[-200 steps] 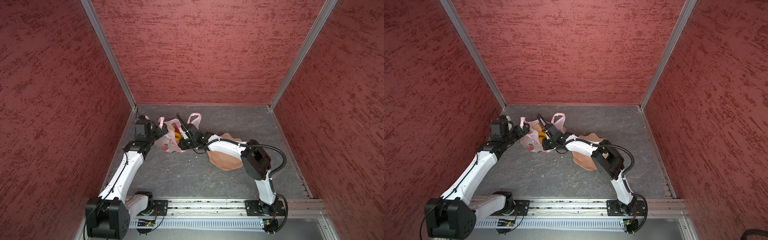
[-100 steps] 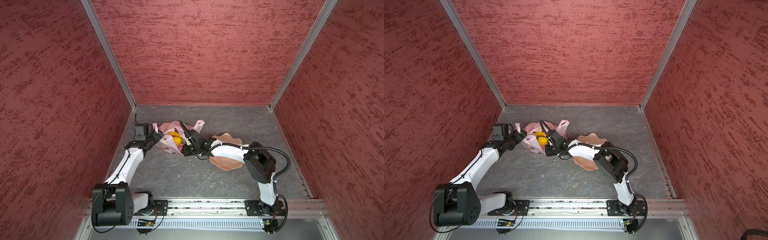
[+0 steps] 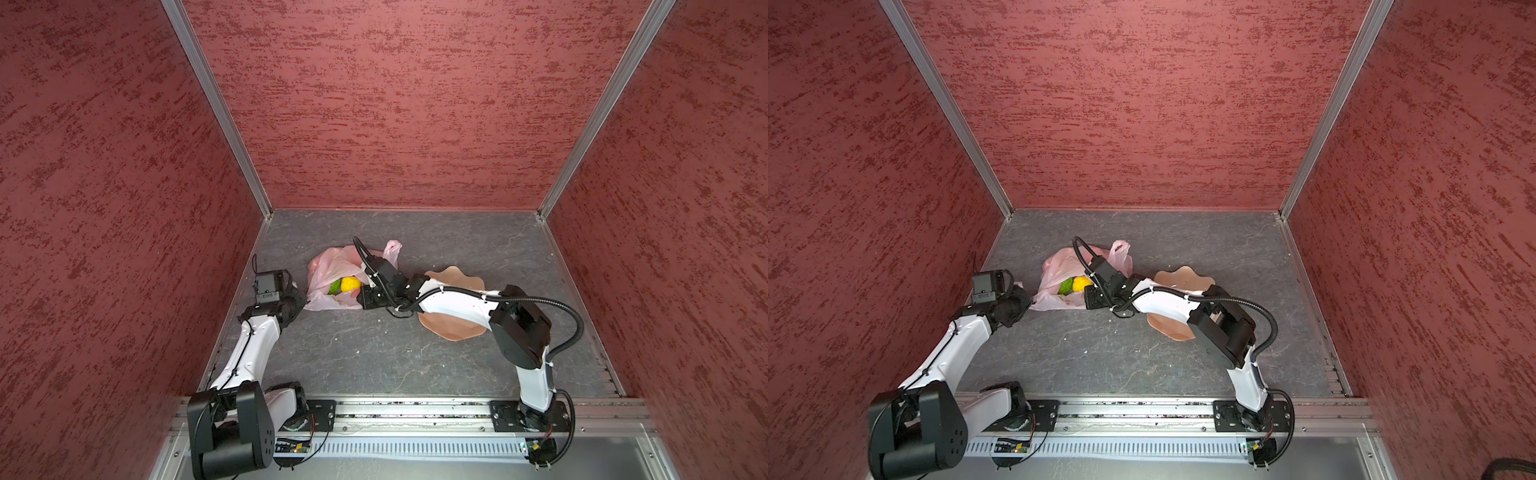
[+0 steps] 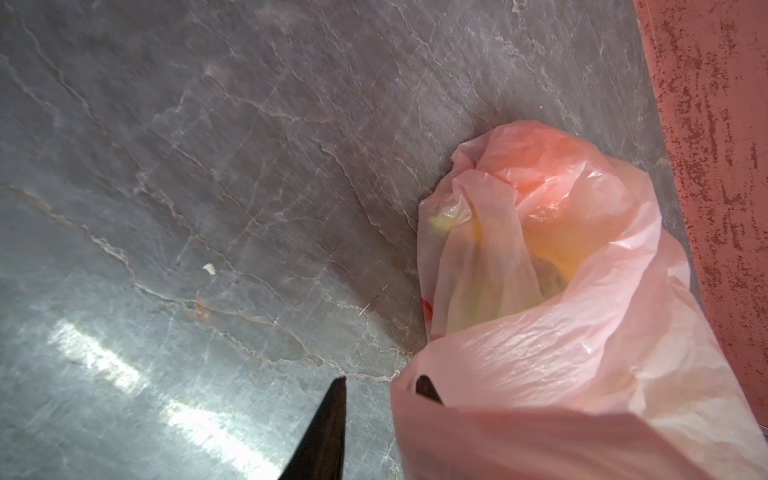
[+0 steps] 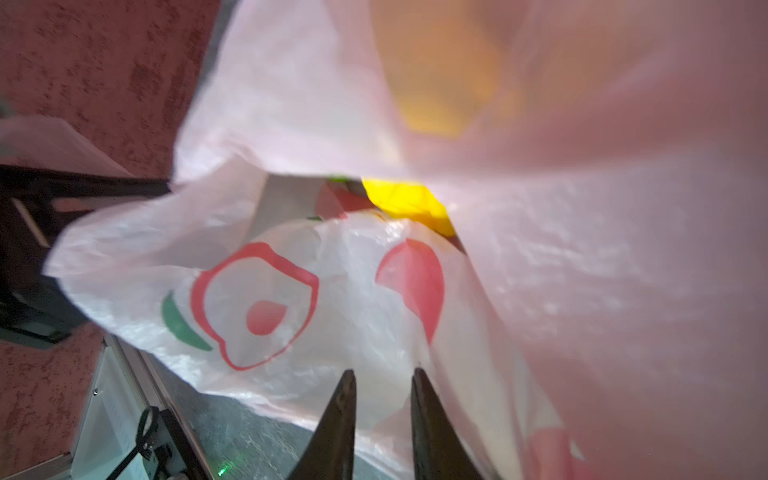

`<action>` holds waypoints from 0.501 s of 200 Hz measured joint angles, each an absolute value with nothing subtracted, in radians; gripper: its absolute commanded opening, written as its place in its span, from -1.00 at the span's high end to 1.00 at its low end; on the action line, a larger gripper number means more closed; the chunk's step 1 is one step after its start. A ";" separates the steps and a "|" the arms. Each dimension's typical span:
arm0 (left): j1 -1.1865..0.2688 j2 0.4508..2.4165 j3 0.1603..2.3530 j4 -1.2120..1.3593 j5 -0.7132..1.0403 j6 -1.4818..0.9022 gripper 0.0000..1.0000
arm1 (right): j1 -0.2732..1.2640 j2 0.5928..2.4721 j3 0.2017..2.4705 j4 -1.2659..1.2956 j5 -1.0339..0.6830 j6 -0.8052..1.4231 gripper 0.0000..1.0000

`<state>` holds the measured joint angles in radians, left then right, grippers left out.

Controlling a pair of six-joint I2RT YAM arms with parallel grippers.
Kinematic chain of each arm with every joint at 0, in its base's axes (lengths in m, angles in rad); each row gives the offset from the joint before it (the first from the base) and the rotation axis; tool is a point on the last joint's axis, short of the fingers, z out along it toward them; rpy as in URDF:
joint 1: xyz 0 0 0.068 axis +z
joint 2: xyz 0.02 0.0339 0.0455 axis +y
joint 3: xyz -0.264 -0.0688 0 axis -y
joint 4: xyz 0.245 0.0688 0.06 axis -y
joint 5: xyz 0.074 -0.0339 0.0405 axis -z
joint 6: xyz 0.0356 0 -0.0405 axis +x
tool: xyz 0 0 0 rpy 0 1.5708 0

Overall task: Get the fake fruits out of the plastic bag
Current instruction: 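Hold the bag open with the left gripper and lower the right gripper inside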

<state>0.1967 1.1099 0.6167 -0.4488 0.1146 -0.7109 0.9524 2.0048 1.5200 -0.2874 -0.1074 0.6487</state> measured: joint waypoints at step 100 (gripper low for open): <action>0.197 0.884 0.498 -0.385 0.184 -0.735 0.18 | 0.954 2.230 1.914 -0.440 -0.052 0.593 0.48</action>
<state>0.1970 0.8845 0.4980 -0.3855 0.1837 -0.7349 0.9543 2.2303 1.9137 -0.4397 -0.0525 0.5934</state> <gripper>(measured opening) 0.371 0.260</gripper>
